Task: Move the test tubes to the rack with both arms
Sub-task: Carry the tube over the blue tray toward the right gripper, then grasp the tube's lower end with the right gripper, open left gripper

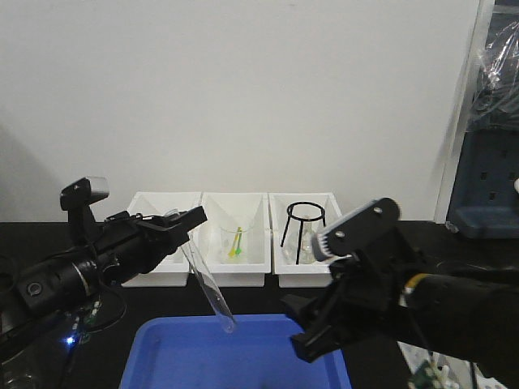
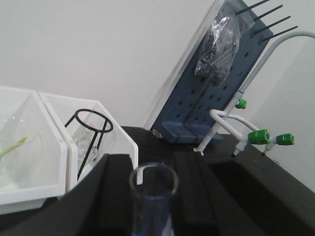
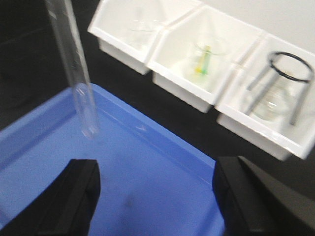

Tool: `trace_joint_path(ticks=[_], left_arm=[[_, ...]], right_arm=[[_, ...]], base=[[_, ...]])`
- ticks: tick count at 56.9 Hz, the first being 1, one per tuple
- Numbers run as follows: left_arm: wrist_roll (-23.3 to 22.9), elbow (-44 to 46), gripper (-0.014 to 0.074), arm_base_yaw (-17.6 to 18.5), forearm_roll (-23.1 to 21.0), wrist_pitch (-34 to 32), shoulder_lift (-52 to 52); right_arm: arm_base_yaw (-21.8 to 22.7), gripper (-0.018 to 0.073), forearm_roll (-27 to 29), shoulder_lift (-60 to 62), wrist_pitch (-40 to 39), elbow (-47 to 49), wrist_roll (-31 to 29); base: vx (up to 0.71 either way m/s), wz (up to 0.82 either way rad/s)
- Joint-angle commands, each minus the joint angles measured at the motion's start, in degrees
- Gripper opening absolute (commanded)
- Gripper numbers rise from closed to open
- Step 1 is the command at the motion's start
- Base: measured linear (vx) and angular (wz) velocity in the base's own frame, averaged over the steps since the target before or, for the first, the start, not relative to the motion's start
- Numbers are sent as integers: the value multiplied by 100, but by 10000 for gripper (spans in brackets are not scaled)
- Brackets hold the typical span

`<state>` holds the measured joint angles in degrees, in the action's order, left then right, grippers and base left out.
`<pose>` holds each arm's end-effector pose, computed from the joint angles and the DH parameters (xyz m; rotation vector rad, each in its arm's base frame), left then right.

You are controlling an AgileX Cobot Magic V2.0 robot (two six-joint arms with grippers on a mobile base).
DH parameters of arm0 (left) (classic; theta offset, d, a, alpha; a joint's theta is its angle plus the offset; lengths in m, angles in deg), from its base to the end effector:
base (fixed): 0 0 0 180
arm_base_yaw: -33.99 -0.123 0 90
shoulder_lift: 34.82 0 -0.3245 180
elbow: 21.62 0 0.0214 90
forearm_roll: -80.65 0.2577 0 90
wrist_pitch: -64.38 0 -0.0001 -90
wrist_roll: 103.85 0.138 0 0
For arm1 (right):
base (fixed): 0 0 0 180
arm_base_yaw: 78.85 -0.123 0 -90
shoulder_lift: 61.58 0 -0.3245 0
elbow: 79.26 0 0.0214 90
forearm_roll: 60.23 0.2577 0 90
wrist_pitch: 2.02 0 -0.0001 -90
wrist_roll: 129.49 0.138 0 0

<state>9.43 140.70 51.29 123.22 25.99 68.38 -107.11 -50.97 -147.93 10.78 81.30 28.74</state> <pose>0.3948 -0.1836 0.3236 0.1590 1.6642 -0.9890 0.3098 0.1721 0.3316 -0.7465 1.9338 0.2034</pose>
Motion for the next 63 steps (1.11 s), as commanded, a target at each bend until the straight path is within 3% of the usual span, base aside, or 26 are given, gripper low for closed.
trace_joint_path(ticks=[1,5,25,39,63], left_arm=[[-335,209,-5,31,96,-463,-225],[-440,209,-5,31,253,-515,-200],[-411,209,-5,31,233,-554,-178],[-417,209,-5,31,296,-531,-178],[-588,209,-5,43,623,-538,-178]], right_arm=[[-198,529,10,-262,-136,651,-58],[-315,529,28,-622,53,1130,-54],[-381,529,800,-1736,738,2588,-441],[-381,529,1201,-2010,841,2901,-922],[-381,529,1465,-2323,904,3252,-915]], base=[[0,0],[0,0],[0,0],[0,0],[0,0]])
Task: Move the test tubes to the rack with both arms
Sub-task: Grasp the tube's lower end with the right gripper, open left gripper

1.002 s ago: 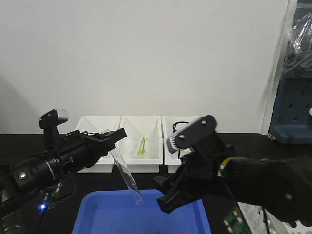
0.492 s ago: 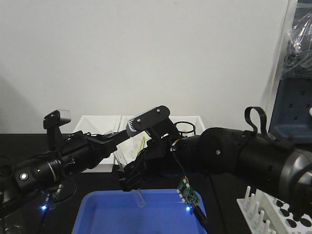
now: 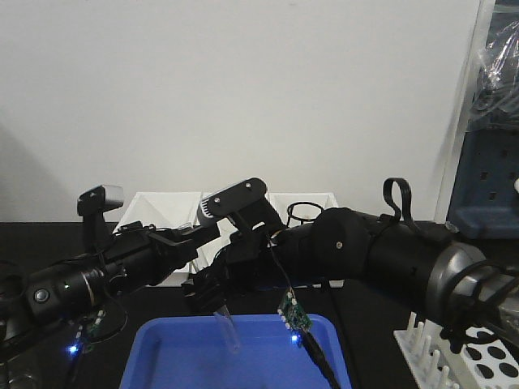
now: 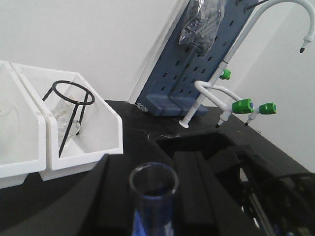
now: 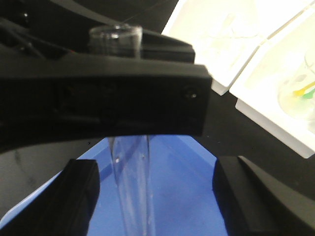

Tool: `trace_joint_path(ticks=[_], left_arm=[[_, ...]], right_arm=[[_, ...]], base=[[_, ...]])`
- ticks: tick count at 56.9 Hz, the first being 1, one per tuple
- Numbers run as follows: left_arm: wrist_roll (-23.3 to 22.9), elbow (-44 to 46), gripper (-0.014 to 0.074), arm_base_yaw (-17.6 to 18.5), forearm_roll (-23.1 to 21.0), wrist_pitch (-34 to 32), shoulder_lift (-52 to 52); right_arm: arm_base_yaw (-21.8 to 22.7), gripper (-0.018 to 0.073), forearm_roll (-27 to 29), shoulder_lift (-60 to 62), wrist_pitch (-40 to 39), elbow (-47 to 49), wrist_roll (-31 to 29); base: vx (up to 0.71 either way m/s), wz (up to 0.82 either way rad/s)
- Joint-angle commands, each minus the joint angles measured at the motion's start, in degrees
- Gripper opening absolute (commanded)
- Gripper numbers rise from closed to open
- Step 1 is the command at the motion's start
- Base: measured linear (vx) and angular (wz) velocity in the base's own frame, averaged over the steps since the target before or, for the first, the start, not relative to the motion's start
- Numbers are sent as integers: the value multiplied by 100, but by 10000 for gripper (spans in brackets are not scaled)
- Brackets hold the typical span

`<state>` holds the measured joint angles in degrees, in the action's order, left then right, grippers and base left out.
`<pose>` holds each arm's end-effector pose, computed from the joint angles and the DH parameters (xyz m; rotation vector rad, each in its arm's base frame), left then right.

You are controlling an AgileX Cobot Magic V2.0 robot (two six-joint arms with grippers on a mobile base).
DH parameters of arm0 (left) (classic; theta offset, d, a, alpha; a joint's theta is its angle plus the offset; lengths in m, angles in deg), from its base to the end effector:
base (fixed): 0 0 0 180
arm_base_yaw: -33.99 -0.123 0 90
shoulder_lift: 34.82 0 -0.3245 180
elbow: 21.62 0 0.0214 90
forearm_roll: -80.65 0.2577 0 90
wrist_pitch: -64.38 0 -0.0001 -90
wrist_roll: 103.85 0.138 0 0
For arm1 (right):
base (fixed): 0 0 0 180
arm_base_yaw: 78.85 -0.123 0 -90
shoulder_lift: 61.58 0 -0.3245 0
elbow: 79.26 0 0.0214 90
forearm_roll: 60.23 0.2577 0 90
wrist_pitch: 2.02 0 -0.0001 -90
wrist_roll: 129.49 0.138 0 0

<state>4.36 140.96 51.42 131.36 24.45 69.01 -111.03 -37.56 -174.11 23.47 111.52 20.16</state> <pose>0.3884 -0.1937 0.3157 0.2543 1.7059 -1.0271 0.4040 0.2813 0.3121 -0.8774 2.0276 0.4025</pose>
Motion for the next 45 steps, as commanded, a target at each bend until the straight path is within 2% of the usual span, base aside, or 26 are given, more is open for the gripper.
trace_joint_path(ticks=[1,11,25,39,45], left_arm=[[-81,184,-5,31,-169,-384,-241],[-296,184,-4,31,64,-384,-241],[-363,184,-4,31,64,-384,-241],[-368,184,-4,31,75,-389,-241],[-368,184,-4,31,75,-389,-241]], right_arm=[[11,526,143,295,-365,230,-57],[11,478,143,295,-439,230,-52],[11,433,318,295,-338,230,-52],[11,301,415,295,-331,230,-52],[11,273,457,295,-331,230,-80]], base=[[0,0],[0,0],[0,0],[0,0],[0,0]])
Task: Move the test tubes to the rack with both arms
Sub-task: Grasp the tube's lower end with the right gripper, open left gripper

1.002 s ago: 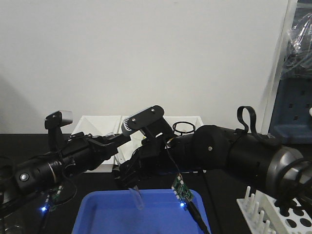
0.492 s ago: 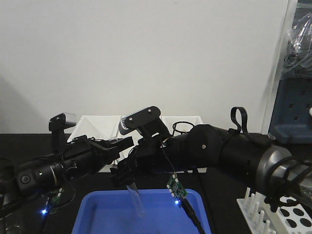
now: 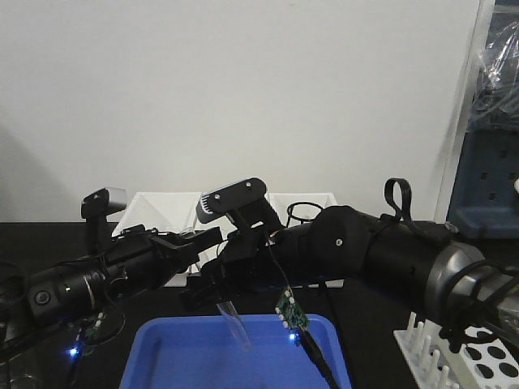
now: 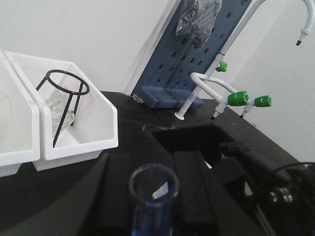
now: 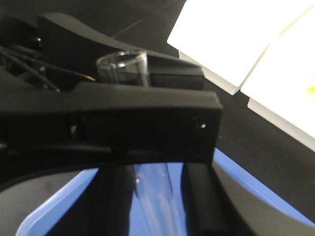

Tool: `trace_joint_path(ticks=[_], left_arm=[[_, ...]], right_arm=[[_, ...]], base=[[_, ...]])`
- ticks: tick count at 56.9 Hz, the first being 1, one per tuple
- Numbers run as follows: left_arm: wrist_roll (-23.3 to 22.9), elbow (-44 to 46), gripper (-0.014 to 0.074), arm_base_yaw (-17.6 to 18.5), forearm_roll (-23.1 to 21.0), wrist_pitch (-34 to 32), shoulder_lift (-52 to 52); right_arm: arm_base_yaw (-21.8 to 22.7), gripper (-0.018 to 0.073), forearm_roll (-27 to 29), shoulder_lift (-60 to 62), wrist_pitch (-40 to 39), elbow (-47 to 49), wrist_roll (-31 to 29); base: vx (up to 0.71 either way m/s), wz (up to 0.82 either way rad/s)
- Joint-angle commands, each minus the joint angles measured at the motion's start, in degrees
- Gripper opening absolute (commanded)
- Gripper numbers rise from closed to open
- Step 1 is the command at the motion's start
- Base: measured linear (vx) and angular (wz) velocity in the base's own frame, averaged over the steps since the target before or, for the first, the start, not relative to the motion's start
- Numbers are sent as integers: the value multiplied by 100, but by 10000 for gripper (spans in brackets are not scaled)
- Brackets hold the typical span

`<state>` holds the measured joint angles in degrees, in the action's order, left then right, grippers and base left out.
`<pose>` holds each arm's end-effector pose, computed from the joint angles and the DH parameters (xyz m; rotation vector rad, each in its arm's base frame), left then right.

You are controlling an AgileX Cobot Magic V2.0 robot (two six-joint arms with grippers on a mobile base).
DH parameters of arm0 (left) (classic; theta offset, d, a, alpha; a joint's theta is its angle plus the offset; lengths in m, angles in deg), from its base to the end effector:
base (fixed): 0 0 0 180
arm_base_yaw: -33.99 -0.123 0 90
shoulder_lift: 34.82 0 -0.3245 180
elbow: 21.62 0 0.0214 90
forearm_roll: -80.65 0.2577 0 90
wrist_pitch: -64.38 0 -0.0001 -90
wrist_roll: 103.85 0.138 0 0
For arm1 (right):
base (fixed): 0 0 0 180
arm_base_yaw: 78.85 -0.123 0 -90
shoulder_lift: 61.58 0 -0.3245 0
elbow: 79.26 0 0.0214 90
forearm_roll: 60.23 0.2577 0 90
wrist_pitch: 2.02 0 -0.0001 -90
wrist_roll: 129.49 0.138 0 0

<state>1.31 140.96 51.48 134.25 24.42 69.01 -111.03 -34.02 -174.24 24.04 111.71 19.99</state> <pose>0.3856 -0.1962 0.3127 0.2666 1.7331 -1.0481 0.4022 0.2847 0.3127 -0.8404 2.0473 0.4632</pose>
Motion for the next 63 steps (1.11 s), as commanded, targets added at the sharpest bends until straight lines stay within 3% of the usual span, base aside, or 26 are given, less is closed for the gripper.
trace_joint_path(ticks=[1,20,48,63], left_arm=[[-63,184,-4,25,-213,-386,-241],[-70,177,-4,25,-50,-431,-241],[-214,177,-3,25,66,-474,-241],[-201,177,14,25,66,-474,-241]], right_arm=[[11,272,103,308,-388,211,-79],[11,262,595,296,-554,211,-554],[16,-16,693,245,-555,211,-594],[20,-12,693,245,-756,211,-573]], base=[[0,0],[0,0],[0,0],[0,0]])
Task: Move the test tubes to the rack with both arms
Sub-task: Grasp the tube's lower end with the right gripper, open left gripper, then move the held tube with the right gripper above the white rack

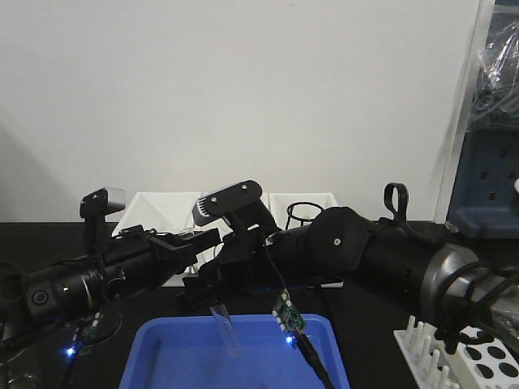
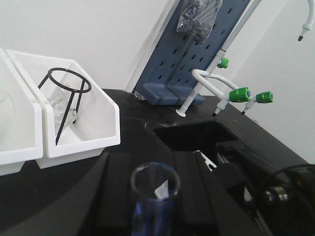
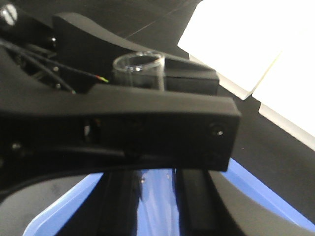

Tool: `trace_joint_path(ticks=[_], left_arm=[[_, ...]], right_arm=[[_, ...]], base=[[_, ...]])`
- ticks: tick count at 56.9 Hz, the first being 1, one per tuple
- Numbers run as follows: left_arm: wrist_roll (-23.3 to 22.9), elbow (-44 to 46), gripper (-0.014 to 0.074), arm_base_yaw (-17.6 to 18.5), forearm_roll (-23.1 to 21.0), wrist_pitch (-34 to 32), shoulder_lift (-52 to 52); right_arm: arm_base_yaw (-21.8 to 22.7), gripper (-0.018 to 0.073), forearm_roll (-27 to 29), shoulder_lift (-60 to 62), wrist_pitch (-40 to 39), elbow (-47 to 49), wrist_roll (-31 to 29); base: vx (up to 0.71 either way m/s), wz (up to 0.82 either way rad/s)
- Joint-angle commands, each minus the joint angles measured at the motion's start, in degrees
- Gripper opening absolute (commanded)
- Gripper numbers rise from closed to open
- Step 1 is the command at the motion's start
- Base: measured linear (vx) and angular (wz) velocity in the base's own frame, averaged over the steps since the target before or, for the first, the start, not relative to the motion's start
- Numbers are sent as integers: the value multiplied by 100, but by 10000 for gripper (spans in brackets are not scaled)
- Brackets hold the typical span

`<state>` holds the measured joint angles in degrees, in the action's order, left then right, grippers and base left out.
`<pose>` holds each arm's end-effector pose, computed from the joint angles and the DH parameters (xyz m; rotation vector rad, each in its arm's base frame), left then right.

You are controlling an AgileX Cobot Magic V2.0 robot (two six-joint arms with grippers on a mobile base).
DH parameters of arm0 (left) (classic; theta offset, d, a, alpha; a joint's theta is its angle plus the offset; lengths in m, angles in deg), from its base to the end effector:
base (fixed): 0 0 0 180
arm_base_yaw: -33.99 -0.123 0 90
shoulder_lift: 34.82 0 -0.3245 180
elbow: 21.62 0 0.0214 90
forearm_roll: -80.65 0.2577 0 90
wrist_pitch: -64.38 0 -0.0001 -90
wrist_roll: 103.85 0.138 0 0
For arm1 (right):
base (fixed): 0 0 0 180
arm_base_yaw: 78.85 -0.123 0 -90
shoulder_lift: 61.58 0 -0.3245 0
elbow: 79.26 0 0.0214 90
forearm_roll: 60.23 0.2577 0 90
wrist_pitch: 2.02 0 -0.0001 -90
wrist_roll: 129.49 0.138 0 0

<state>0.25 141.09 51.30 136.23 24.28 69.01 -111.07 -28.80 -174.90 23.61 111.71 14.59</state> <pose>0.3845 -0.1966 0.3116 0.2880 1.7432 -1.0477 0.4025 0.2905 0.3103 -0.8623 2.0241 0.4959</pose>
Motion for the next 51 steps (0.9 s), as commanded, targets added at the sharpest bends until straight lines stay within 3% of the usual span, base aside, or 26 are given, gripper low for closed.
trace_joint_path(ticks=[1,12,32,46,51], left_arm=[[-95,164,16,42,-132,-460,-241],[-95,164,115,42,-177,-455,-241],[-95,164,450,42,-177,-520,-241],[-51,164,491,27,-205,-492,-241],[87,164,491,-31,-362,-512,-257]], right_arm=[[25,-12,170,311,-735,211,-33],[25,-12,127,311,-752,211,-33],[25,-9,127,306,-717,211,-33],[32,-9,112,306,-717,211,-27],[32,-9,-161,306,-764,211,45]], base=[[0,0],[0,0],[0,0],[0,0],[0,0]])
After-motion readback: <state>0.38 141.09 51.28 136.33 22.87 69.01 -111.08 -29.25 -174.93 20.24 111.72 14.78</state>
